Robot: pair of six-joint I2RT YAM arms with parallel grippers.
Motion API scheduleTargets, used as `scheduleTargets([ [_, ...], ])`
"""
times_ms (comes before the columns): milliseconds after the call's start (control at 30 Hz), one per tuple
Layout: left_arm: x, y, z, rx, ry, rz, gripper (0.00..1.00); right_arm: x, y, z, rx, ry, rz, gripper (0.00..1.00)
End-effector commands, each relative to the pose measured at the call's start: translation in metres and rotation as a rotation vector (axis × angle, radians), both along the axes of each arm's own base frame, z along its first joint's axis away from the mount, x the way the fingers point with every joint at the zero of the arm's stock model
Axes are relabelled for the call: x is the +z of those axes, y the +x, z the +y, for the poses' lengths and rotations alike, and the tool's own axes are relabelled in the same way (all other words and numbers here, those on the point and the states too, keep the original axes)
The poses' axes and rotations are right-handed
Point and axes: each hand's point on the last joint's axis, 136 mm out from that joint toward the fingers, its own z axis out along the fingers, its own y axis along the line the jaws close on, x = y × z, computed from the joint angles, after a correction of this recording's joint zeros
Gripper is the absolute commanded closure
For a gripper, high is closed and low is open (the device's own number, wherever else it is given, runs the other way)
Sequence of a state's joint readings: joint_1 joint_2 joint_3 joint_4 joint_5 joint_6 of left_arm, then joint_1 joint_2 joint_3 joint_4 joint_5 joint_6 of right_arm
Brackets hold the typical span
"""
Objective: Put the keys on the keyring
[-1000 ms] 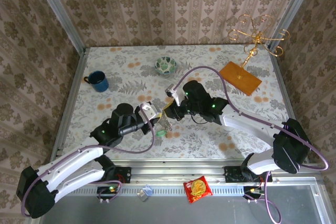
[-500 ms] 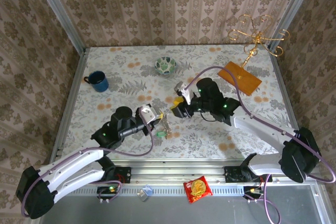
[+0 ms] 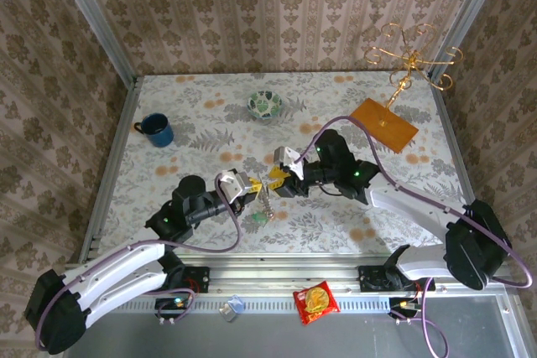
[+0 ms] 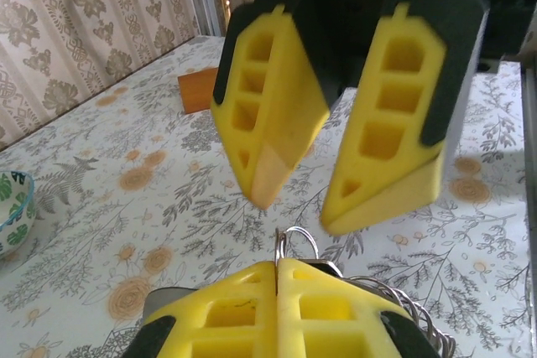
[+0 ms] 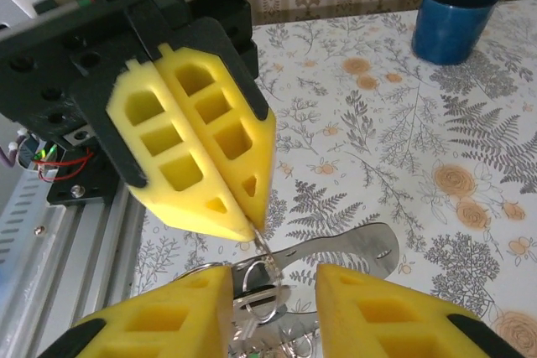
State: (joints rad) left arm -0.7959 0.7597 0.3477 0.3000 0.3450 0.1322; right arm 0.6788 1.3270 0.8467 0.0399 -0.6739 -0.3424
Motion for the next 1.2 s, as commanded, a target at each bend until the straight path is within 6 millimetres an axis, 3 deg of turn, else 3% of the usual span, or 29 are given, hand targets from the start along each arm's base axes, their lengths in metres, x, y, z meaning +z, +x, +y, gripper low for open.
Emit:
scheduleTargets([
  [0, 0.019, -0.003, -0.001, -0.021, -0.076, -0.029, 1.0, -0.003, 0.0, 0.006, 0.024, 0.013, -0.031, 0.69],
  [333, 0.019, -0.004, -0.001, -0.025, -0.087, -0.033, 1.0, -0.009, -0.005, 0.012, 0.061, 0.017, -0.011, 0.84],
  [500, 0.019, -0.003, 0.0, -0.017, -0.088, -0.032, 1.0, -0.008, -0.005, 0.013, 0.073, 0.007, -0.016, 1.0],
  [600, 0.012, 0.002, 0.004, 0.022, -0.045, -0.009, 0.97, -0.003, -0.006, 0.011, 0.079, -0.013, -0.036, 1.0],
  [633, 0.009, 0.003, 0.006, 0.029, -0.019, 0.0, 0.87, -0.002, -0.005, 0.01, 0.08, -0.026, -0.047, 1.0],
  [733, -0.001, 0.001, 0.008, 0.02, 0.064, 0.006, 0.74, -0.002, -0.006, 0.007, 0.087, -0.077, -0.067, 1.0],
  [967, -0.007, -0.002, 0.008, -0.037, 0.179, -0.002, 0.71, -0.006, -0.012, 0.004, 0.123, -0.207, -0.132, 1.0],
  [1167, -0.005, -0.003, 0.0, -0.096, 0.187, 0.002, 0.74, -0.001, -0.015, 0.008, 0.152, -0.259, -0.185, 1.0],
])
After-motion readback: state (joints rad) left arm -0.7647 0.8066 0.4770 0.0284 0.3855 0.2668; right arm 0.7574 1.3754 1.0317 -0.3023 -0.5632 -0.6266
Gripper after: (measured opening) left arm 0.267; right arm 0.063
